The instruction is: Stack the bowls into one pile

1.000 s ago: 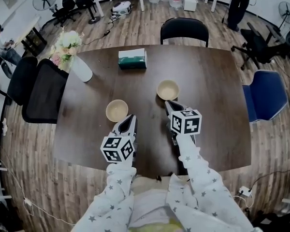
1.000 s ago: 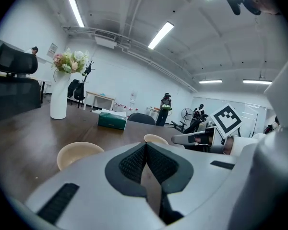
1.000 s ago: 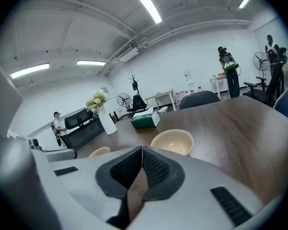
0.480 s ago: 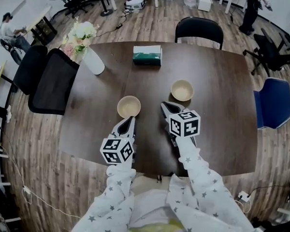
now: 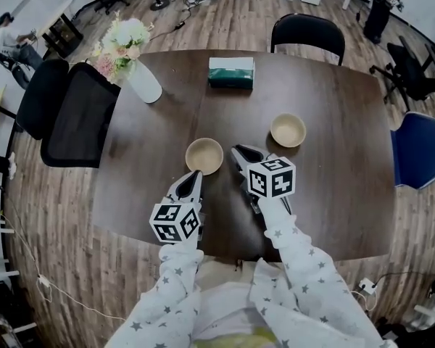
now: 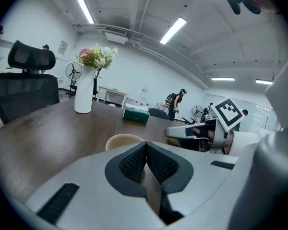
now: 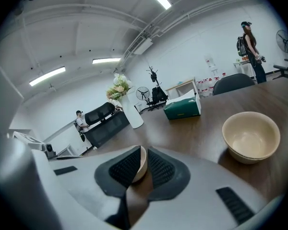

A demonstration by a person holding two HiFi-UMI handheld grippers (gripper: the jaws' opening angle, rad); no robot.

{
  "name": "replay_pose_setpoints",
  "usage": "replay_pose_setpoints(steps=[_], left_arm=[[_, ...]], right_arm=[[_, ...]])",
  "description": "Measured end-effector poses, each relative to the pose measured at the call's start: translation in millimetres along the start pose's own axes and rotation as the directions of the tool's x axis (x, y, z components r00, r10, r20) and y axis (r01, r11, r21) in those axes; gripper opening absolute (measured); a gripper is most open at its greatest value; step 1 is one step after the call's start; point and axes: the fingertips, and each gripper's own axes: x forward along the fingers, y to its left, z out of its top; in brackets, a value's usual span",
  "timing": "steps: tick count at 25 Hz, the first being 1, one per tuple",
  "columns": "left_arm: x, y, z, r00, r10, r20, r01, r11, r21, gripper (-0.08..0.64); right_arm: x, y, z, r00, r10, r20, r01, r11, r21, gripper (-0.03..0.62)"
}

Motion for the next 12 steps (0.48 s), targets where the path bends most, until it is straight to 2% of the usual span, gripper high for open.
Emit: replay_pose_setpoints(steps=[3, 5, 12], left_arm=[[-0.9, 6.6, -1.3, 1.0, -0.001, -0.01, 0.001, 1.0, -0.006, 0.026], [-2.4, 11.4, -3.7, 1.0, 0.0, -0.019, -0.001, 1.0, -0.011, 0.026], [-4.7, 27.5, -10.4, 0.999, 0.011, -0.04, -0.012, 1.0, -0.028, 0.026]], right_arm=[[12.4, 4.0, -3.8, 1.0, 0.002, -0.026, -0.002, 1.0, 0.011, 0.044], [19.5, 6.7, -6.3, 1.0, 0.0, -0.031, 0.001, 1.0, 0.021, 0.108], [45.6, 6.1, -19.6, 0.997, -0.03, -0.071, 0.033, 0.999, 0.029, 0.164]])
